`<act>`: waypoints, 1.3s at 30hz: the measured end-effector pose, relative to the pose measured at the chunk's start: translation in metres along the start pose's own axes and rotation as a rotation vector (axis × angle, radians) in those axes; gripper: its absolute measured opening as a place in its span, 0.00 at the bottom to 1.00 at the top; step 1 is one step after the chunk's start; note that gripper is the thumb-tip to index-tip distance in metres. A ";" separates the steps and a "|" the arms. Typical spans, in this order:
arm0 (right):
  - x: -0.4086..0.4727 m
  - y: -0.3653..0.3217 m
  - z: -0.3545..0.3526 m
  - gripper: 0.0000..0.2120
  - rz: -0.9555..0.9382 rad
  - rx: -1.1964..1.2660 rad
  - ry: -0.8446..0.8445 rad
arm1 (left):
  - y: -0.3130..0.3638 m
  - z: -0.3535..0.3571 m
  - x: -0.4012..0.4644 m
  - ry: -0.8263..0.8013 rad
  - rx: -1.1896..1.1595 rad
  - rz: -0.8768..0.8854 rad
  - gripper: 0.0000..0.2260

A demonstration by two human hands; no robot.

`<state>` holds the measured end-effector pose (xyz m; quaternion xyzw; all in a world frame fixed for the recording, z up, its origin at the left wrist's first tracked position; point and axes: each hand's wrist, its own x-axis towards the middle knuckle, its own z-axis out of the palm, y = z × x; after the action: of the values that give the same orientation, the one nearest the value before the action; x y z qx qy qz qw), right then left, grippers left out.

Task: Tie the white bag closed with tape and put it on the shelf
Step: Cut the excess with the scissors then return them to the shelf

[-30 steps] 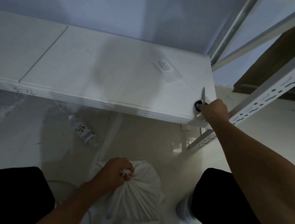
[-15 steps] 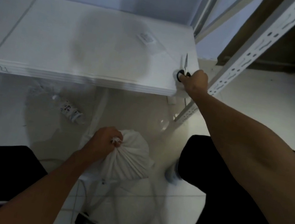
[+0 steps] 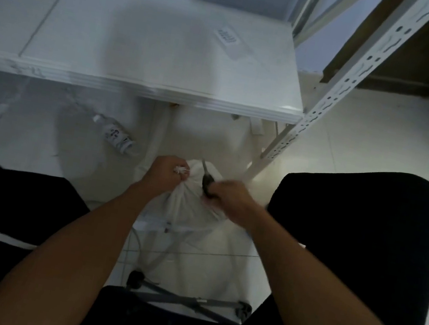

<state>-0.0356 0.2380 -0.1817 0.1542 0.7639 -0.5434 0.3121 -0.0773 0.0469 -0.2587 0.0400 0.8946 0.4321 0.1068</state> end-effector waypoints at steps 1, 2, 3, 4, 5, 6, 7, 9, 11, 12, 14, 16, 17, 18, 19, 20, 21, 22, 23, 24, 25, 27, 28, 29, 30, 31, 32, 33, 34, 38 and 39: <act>-0.005 0.015 0.013 0.08 0.046 0.029 0.002 | -0.002 0.000 0.000 0.010 -0.022 -0.013 0.05; -0.008 0.028 0.021 0.12 0.073 0.051 0.007 | -0.004 0.000 0.000 0.016 -0.041 -0.017 0.05; -0.009 0.037 0.029 0.15 0.081 0.026 0.015 | -0.005 0.001 0.001 0.018 -0.055 -0.015 0.05; -0.010 0.043 0.034 0.18 0.090 -0.004 0.030 | -0.007 0.000 0.002 0.016 -0.070 -0.020 0.05; -0.009 0.048 0.036 0.20 0.095 -0.019 0.052 | -0.007 0.000 0.002 0.016 -0.091 -0.036 0.05; -0.007 0.052 0.036 0.21 0.100 -0.009 0.068 | -0.008 -0.001 0.002 0.018 -0.113 -0.050 0.05; -0.007 0.054 0.035 0.21 0.104 -0.011 0.080 | -0.008 -0.001 0.002 0.023 -0.123 -0.054 0.05; -0.007 0.056 0.033 0.21 0.104 -0.041 0.098 | -0.007 0.000 0.002 0.028 -0.126 -0.047 0.05; -0.006 0.058 0.033 0.20 0.102 -0.068 0.096 | -0.007 -0.001 0.003 0.021 -0.140 -0.049 0.05; -0.006 0.057 0.034 0.19 0.102 -0.081 0.099 | -0.007 -0.001 0.004 0.016 -0.147 -0.054 0.05; -0.004 0.059 0.035 0.20 0.094 -0.095 0.104 | -0.008 -0.002 0.004 0.008 -0.152 -0.064 0.04; -0.004 0.061 0.036 0.21 0.086 -0.105 0.107 | -0.007 -0.002 0.004 0.003 -0.154 -0.079 0.04; -0.004 0.062 0.036 0.21 0.082 -0.114 0.107 | -0.007 -0.002 0.004 0.002 -0.154 -0.086 0.04; -0.004 0.063 0.036 0.21 0.083 -0.129 0.106 | -0.007 -0.002 0.005 0.002 -0.154 -0.089 0.04; -0.003 0.063 0.036 0.20 0.086 -0.150 0.104 | -0.007 -0.002 0.005 0.001 -0.152 -0.089 0.04; -0.003 0.063 0.036 0.20 0.085 -0.169 0.103 | -0.006 -0.002 0.005 -0.002 -0.150 -0.090 0.04; -0.003 0.063 0.036 0.20 0.079 -0.179 0.101 | -0.006 -0.003 0.005 -0.007 -0.151 -0.093 0.04; -0.003 0.062 0.036 0.21 0.072 -0.186 0.097 | -0.005 -0.004 0.006 -0.013 -0.157 -0.104 0.04; -0.002 0.061 0.036 0.21 0.065 -0.193 0.091 | -0.005 -0.005 0.006 -0.015 -0.170 -0.120 0.04; -0.002 0.059 0.037 0.21 0.059 -0.200 0.085 | -0.005 -0.006 0.006 -0.014 -0.194 -0.142 0.05; -0.002 0.057 0.037 0.21 0.055 -0.203 0.082 | -0.005 -0.008 0.005 -0.012 -0.221 -0.157 0.06; 0.000 0.053 0.037 0.21 0.053 -0.214 0.091 | -0.005 -0.011 0.005 -0.009 -0.242 -0.163 0.09; 0.001 0.051 0.037 0.22 0.053 -0.225 0.100 | -0.005 -0.012 0.004 -0.008 -0.240 -0.165 0.11; 0.002 0.049 0.037 0.22 0.053 -0.235 0.107 | -0.004 -0.012 0.003 -0.006 -0.242 -0.171 0.12; 0.003 0.048 0.037 0.22 0.049 -0.248 0.109 | -0.003 -0.013 0.003 -0.009 -0.243 -0.176 0.14; 0.003 0.046 0.036 0.23 0.047 -0.262 0.109 | -0.002 -0.013 0.003 -0.014 -0.239 -0.175 0.15; 0.004 0.044 0.036 0.22 0.045 -0.276 0.109 | -0.002 -0.013 0.004 -0.022 -0.228 -0.176 0.16; 0.005 0.043 0.036 0.22 0.043 -0.287 0.107 | -0.001 -0.013 0.004 -0.031 -0.217 -0.175 0.16; 0.005 0.042 0.038 0.21 0.040 -0.295 0.103 | -0.002 -0.013 0.005 -0.036 -0.206 -0.176 0.16; 0.009 0.039 0.045 0.23 0.034 -0.293 0.098 | -0.004 -0.012 0.005 -0.032 -0.189 -0.185 0.16; 0.009 0.039 0.046 0.24 0.033 -0.292 0.101 | -0.004 -0.012 0.005 -0.024 -0.191 -0.187 0.15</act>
<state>-0.0061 0.2086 -0.2258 0.1472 0.8468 -0.4129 0.3011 -0.0843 0.0366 -0.2553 -0.0486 0.8478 0.5031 0.1607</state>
